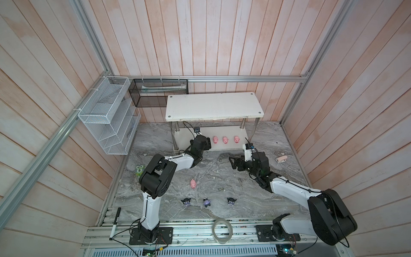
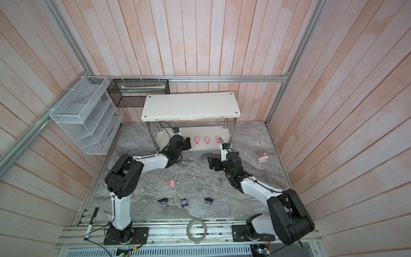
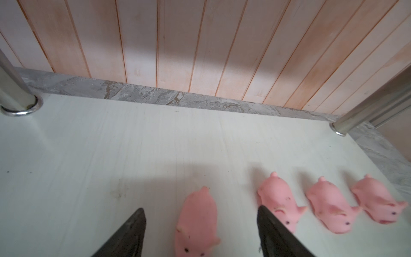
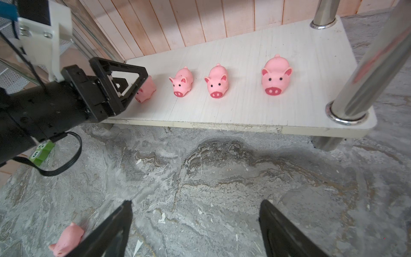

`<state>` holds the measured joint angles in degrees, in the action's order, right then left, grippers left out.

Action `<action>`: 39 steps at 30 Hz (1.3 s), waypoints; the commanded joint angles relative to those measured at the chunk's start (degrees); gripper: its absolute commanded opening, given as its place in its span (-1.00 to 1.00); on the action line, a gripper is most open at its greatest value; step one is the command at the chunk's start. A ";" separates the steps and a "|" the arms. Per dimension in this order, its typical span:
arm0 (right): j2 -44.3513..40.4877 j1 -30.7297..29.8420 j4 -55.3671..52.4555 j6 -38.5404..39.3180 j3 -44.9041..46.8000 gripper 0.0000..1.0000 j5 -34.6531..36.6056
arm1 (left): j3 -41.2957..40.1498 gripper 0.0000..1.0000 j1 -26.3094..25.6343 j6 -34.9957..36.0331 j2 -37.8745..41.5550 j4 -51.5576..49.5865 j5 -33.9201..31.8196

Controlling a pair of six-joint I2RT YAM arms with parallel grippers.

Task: Organize plastic toys on shelves
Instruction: Place the plastic toy on the shelf, then pick up the plastic toy from the center of the table.

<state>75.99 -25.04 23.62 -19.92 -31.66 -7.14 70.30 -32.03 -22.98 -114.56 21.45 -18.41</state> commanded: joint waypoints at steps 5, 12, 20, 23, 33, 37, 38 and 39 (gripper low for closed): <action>0.26 0.58 0.89 -0.37 0.99 0.78 -0.12 | -3.84 0.64 0.23 -1.23 7.88 -0.96 5.10; 0.23 0.77 1.08 -0.52 1.33 0.79 -0.18 | -8.52 0.64 -0.30 -3.18 14.71 -8.07 7.87; 0.87 0.95 1.85 -0.73 0.95 0.78 -0.49 | -15.91 0.65 -4.50 -2.87 24.83 -19.16 8.40; 1.68 0.96 1.89 -0.76 0.42 0.79 -1.15 | -21.12 0.65 -5.49 -3.69 27.91 -20.22 9.50; 4.93 0.91 3.10 -1.92 -1.12 0.78 -4.63 | -29.94 0.65 -9.07 -8.97 32.99 -26.57 9.32; 5.38 0.91 3.35 -2.22 -1.00 0.78 -5.23 | -31.00 0.65 -10.40 -12.02 34.09 -29.77 8.68; 5.32 0.90 3.39 -2.21 -0.92 0.79 -5.34 | -31.47 0.65 -10.80 -12.79 34.34 -30.25 8.58; 5.23 0.95 3.50 -2.15 -0.67 0.79 -5.31 | -32.02 0.65 -11.08 -13.55 34.60 -30.82 8.63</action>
<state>80.71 -24.32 25.65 -21.45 -31.14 -11.25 40.12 -42.50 -33.19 -81.01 -6.00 -9.23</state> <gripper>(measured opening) 0.894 0.826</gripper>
